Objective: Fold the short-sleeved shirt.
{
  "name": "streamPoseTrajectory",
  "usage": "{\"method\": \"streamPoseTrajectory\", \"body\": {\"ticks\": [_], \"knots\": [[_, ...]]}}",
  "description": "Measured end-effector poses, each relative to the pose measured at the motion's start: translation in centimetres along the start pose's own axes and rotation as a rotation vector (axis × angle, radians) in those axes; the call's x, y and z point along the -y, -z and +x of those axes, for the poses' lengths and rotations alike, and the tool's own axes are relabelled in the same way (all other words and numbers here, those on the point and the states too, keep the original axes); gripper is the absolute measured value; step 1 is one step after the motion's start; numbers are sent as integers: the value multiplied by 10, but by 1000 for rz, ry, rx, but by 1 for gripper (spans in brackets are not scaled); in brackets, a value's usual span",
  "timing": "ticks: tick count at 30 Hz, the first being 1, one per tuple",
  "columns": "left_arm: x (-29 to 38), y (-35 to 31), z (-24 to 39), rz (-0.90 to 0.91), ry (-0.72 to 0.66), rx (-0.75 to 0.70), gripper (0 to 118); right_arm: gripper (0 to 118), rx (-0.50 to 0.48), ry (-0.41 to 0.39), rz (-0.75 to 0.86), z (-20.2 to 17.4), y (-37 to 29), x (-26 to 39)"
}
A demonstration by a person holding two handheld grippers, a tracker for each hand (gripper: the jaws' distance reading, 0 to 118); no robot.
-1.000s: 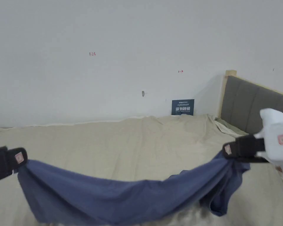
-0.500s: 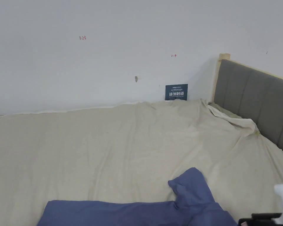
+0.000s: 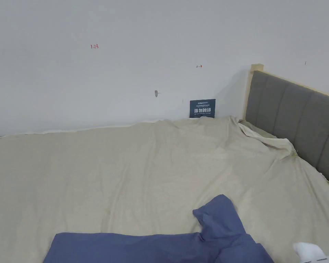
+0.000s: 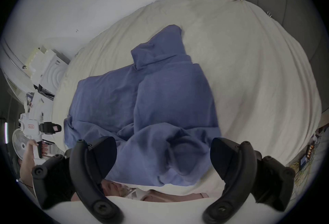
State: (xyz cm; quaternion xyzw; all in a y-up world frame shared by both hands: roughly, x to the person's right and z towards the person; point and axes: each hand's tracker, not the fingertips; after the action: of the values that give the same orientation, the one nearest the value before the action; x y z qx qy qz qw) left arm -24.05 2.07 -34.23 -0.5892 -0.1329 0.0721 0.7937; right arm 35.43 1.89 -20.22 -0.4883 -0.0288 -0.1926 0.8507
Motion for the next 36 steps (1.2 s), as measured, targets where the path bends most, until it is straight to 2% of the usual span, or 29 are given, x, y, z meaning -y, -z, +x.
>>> {"method": "streamPoseTrajectory", "body": {"ticks": [3,6,8,9,10,11,12,13,14,17,21,22,25,26,30,31,32,33,34,36], "knots": [[4,-41,1,138,22,-78,94,109,7,-6,34,-1,-20,-5],[10,-86,0,333,-32,-35,93,109,11,35,89,2,-38,-8],[15,-99,-13,481,-37,12,91,102,-54,54,208,0,-55,-5],[21,-108,-10,543,-28,40,87,90,-82,53,271,-2,-64,-3],[25,-114,-6,577,-11,75,72,60,-55,101,353,-3,-78,-3],[29,-121,2,601,4,98,45,24,-45,88,380,-6,-85,-5],[33,-124,9,628,24,115,13,0,-11,72,406,-10,-90,-9],[36,-124,16,639,44,97,1,0,38,62,428,-15,-92,-14],[39,-123,21,658,58,63,1,0,30,-23,420,-31,-87,-16],[43,-111,31,659,105,75,1,0,-25,-58,401,-40,-74,-36],[58,-97,35,715,70,111,0,0,3,-94,160,-31,-26,-109],[60,-93,34,714,52,125,0,0,7,-92,73,-26,-9,-128],[68,-79,36,703,-11,170,0,0,89,-104,-22,-23,38,-162],[69,-72,34,679,-30,182,0,0,115,-98,-21,-33,39,-162],[74,-56,37,666,-11,90,0,0,135,-18,-83,-21,85,-186],[75,-52,36,660,0,87,0,13,136,-3,-119,-18,95,-190],[75,-49,36,654,8,82,0,45,139,-8,-117,-16,103,-191],[76,-46,36,644,2,82,0,86,146,-17,-125,-16,113,-192],[76,-42,36,633,-6,84,0,115,186,-31,-159,-15,116,-190],[76,-34,31,608,-29,98,0,112,212,-33,-133,-13,126,-193]]}}
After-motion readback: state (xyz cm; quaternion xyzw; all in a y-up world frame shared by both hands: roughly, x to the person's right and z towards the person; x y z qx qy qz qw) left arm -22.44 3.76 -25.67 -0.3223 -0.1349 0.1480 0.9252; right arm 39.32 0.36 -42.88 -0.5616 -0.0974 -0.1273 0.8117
